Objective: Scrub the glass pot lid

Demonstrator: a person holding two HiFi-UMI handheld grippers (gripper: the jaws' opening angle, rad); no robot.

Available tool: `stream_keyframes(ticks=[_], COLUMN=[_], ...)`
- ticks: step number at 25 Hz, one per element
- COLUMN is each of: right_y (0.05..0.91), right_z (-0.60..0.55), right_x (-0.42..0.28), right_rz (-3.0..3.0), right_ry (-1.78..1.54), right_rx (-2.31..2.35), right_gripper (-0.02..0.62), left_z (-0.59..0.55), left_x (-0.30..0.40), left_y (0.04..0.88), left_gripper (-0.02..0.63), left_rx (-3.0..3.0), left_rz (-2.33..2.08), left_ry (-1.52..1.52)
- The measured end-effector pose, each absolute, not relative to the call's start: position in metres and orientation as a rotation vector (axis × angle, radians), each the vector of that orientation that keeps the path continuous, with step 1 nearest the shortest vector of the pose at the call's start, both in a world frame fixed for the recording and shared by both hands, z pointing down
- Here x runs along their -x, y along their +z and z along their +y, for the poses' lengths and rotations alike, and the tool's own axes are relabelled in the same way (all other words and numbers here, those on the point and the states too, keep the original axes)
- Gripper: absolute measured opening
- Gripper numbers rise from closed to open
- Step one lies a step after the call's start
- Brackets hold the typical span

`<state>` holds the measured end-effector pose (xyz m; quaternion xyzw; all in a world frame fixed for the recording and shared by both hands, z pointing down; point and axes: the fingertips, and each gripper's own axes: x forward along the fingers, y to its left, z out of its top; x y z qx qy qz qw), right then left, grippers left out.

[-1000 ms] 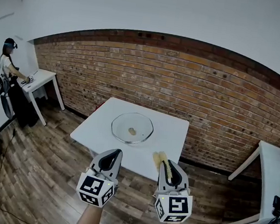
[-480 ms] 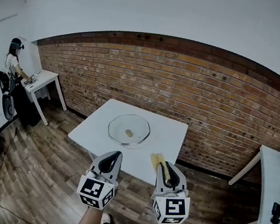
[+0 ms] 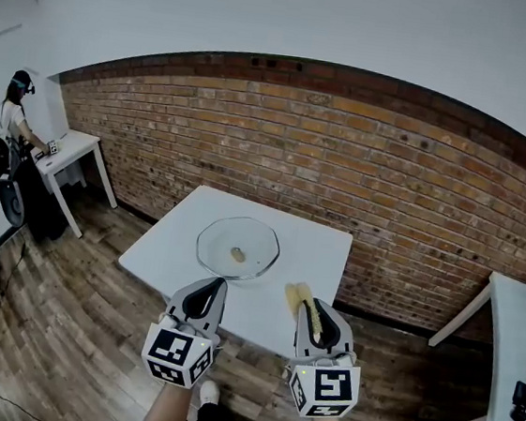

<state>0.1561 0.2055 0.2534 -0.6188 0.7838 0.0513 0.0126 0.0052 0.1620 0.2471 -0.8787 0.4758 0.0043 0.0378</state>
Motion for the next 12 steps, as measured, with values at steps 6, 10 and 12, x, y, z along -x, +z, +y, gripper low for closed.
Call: stream_keyframes(ticks=[6, 10, 12], right_y=[0.262, 0.268, 0.27], right_z=[0.161, 0.132, 0.118], right_x=[-0.143, -0.135, -0.131], right_rz=[2.461, 2.463, 2.463], right_ry=[0.149, 0.133, 0.133], right_rx=[1.942, 1.947, 1.953], right_gripper=[0.058, 0.058, 0.058], left_z=[0.119, 0.089, 0.075], left_x=[0.009, 0.022, 0.028], left_y=[0.254, 0.263, 0.268], left_gripper=[0.009, 0.009, 0.009], left_rx=[2.706, 2.718, 2.725], left_rz=[1.464, 1.478, 1.484], left_ry=[0.007, 0.005, 0.004])
